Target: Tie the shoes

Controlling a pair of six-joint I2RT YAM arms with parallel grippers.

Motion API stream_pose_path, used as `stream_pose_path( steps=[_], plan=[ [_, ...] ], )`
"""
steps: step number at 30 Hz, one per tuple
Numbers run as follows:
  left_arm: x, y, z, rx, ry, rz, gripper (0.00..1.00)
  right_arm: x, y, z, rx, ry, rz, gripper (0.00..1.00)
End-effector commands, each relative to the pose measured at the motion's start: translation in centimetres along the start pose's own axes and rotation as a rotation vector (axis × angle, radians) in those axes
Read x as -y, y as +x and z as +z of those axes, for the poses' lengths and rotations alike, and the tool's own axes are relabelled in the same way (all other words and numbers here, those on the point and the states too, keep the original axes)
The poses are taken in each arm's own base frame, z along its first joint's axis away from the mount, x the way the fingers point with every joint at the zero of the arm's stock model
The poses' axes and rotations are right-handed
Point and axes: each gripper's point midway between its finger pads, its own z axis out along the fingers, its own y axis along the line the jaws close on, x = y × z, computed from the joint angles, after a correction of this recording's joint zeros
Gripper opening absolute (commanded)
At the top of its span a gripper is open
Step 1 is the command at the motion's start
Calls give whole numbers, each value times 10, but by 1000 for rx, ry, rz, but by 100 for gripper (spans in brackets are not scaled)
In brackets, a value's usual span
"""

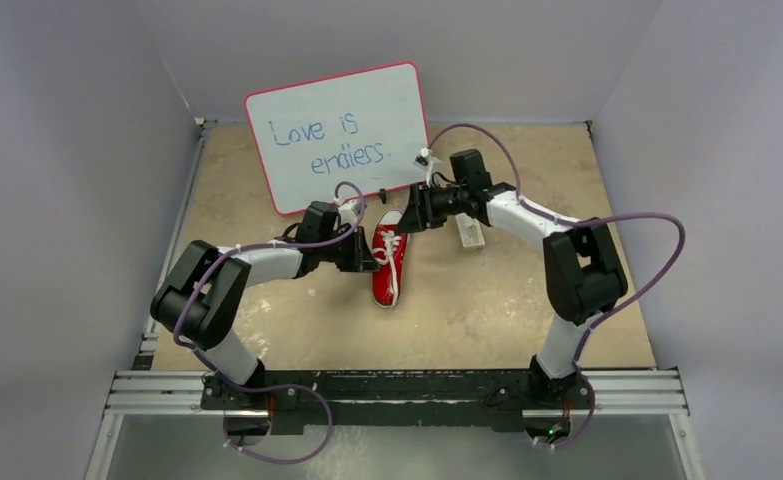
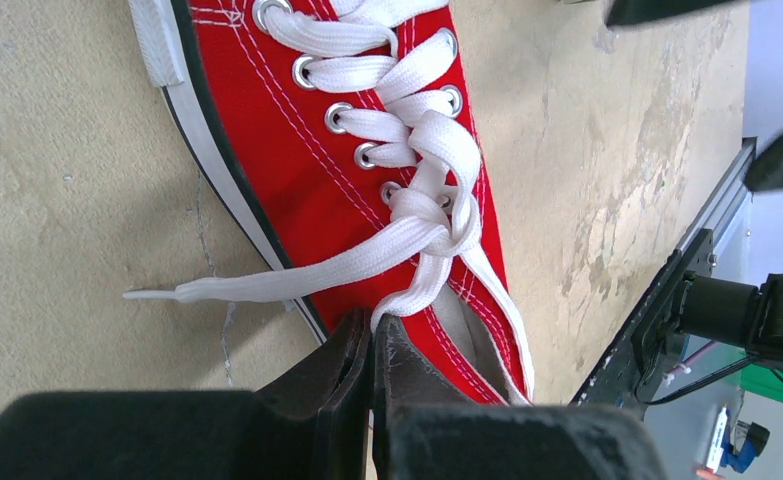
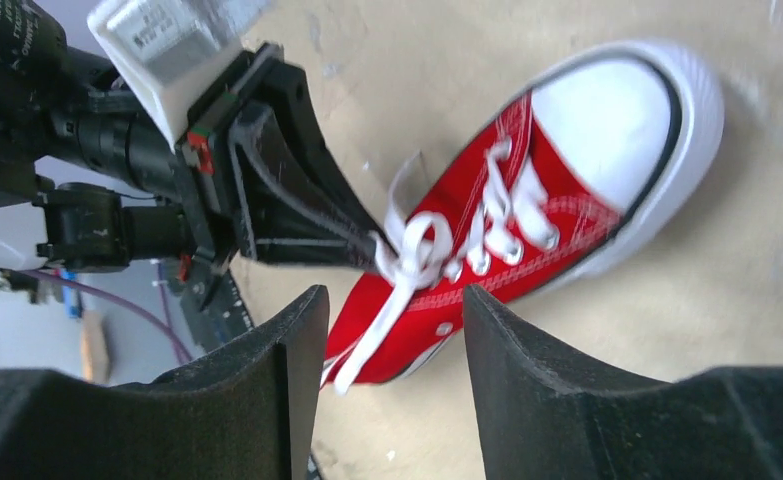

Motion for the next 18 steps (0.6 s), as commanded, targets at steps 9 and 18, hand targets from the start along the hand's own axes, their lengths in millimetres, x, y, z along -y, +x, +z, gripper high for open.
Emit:
stream_pose_path(
  steps=[9,18],
  plan=[
    [0,-1,-8,34,-3,-37,0,-18,-30,31,68,-284,-352,50],
    [2,1,-9,34,7,-48,0,-6,-20,49,29,-336,-325,50]
  ],
)
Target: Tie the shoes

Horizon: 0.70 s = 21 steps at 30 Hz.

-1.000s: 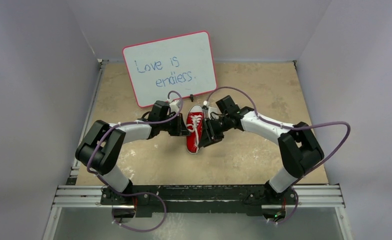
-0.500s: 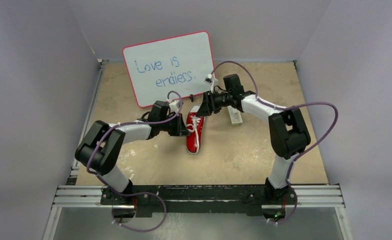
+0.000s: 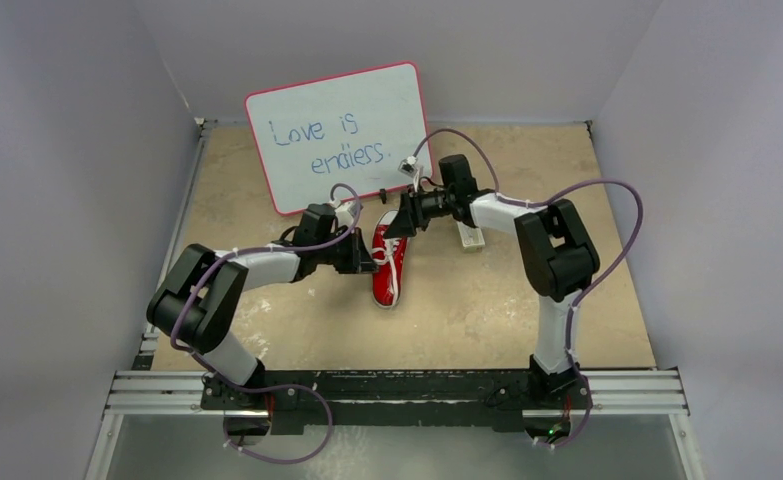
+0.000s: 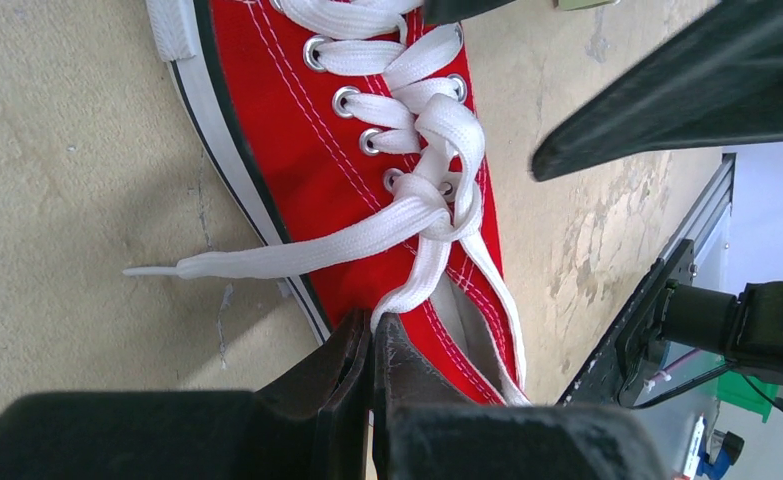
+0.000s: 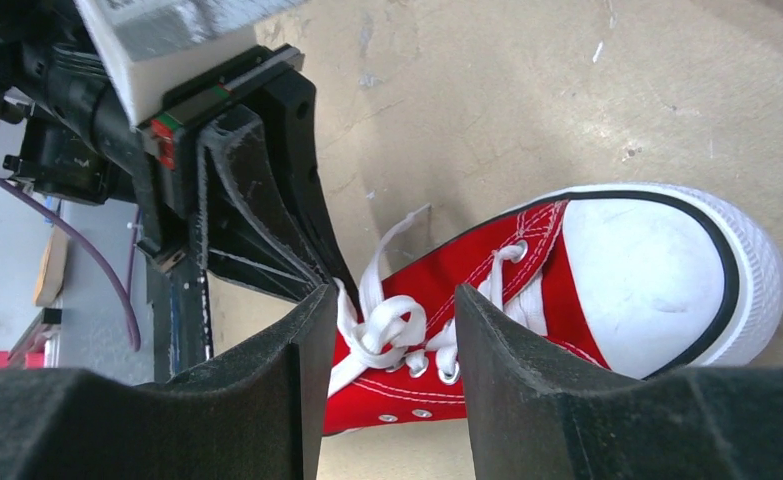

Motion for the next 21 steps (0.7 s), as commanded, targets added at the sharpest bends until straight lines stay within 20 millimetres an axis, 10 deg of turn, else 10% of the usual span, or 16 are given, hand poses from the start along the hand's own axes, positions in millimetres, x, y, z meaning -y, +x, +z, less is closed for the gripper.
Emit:
stream_pose_path(
  steps=[1,12,21],
  plan=[
    [1,-2,-5,16,4,-3,0,-12,-9,8,6,-92,-68,50],
    [3,-2,-5,17,13,-4,0,-13,17,17,-38,-118,-5,46],
    [2,6,-10,-8,1,-22,0,-6,8,10,13,-36,99,0]
  ],
)
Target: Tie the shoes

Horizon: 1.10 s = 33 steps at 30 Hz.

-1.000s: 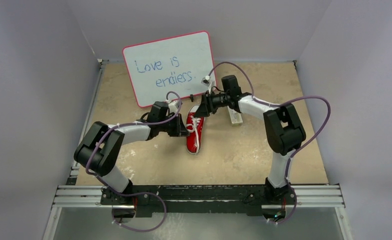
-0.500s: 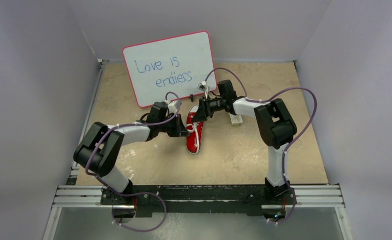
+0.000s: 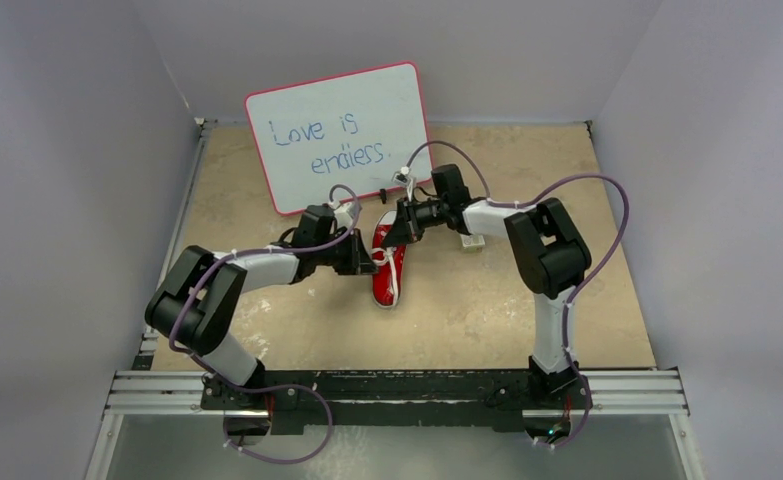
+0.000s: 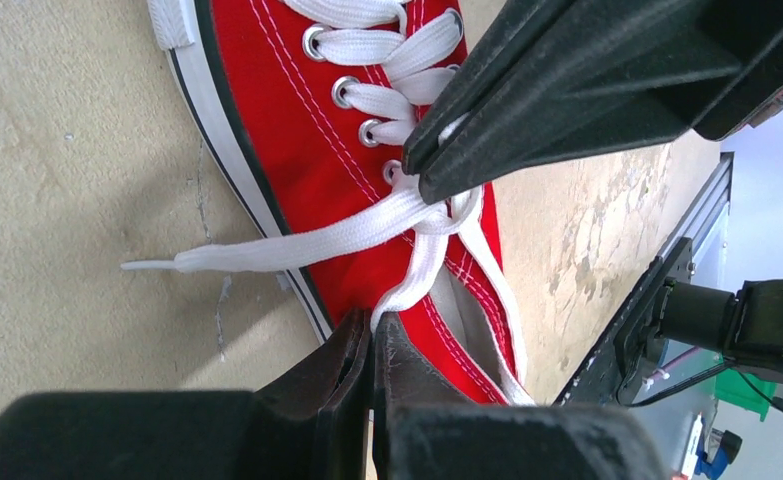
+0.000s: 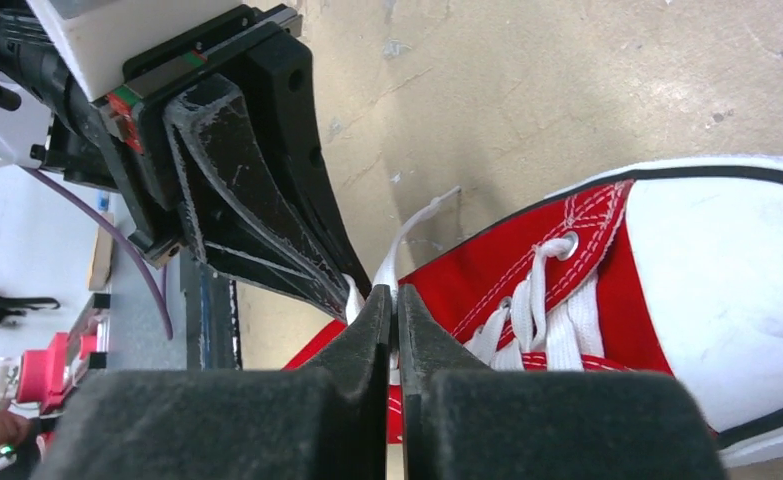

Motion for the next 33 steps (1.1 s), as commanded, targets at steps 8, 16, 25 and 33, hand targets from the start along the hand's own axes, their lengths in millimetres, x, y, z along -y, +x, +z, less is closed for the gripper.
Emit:
stream_pose_path(
  steps=[8,16,25,33],
  plan=[
    [5,17,-17,-37,4,-74,0,2,-29,-20,155,158,143,0],
    [-1,35,-20,-96,-31,-149,0,13,-39,-36,293,278,210,0],
    [-25,60,-17,-178,-131,-235,0,45,-23,-58,365,409,291,0],
    [-47,89,-19,-271,-229,-317,0,66,-20,-85,425,430,375,0]
  ],
)
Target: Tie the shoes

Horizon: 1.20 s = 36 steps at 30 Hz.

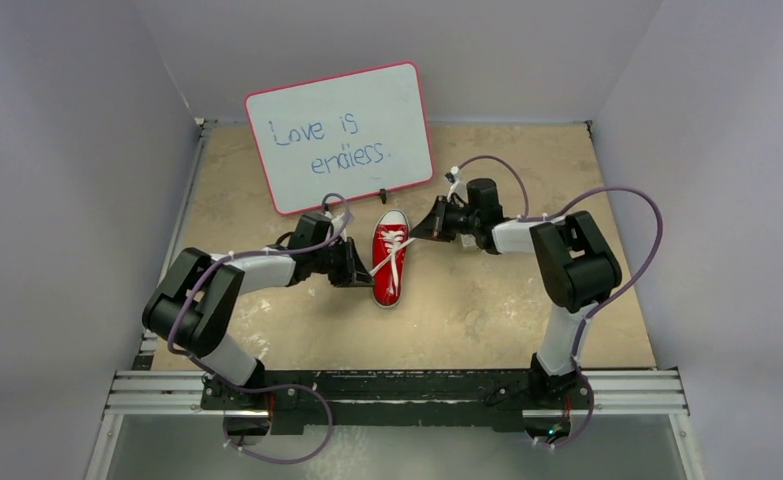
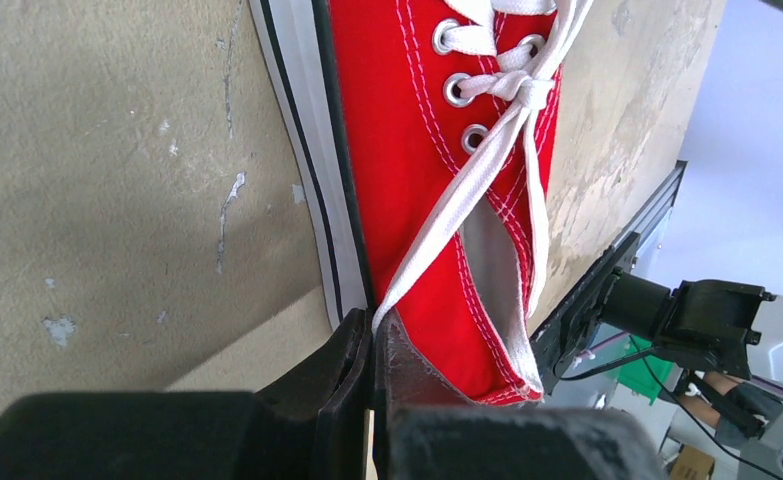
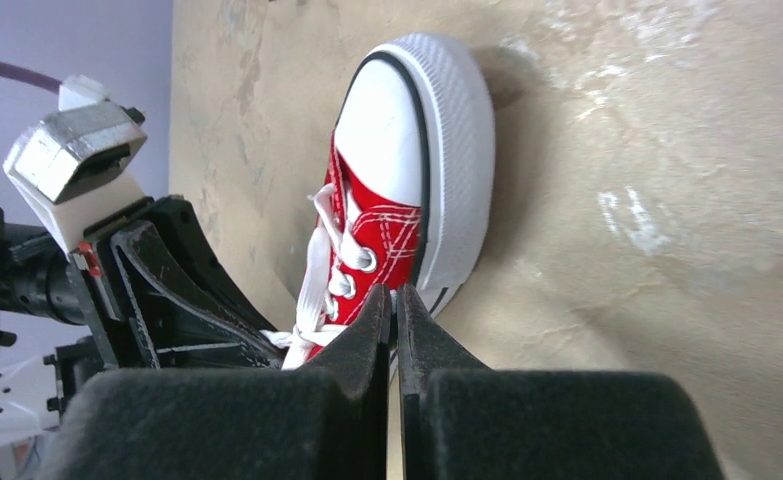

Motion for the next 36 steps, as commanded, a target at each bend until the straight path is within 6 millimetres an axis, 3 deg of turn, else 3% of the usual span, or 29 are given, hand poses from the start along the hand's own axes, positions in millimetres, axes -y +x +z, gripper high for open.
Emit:
stream_pose_path(
  steps=[1,10,20,25,28,30,31,33,36],
  plan=[
    [-52,50,-1,-164,-197,-119,0,12,-34,-13,114,21,-6,0],
    [-69,63,-6,-195,-280,-152,0,27,-31,-11,95,42,3,0],
    [-81,72,-9,-194,-338,-194,0,56,-42,-21,136,93,48,0],
    [-80,73,-10,-183,-322,-195,0,55,-53,-21,145,110,-11,0],
    [-78,72,-9,-170,-311,-195,0,52,-47,-23,123,98,-1,0],
    [-72,67,-10,-159,-287,-179,0,47,-56,-22,125,92,-42,0],
    [-68,62,-12,-143,-284,-161,6,44,-53,-22,90,104,-48,5],
    [-55,45,-19,-81,-265,-111,30,33,-55,-26,52,148,-89,35],
    [-34,17,-33,27,-245,-45,56,16,-57,-43,6,205,-149,52]
  ],
)
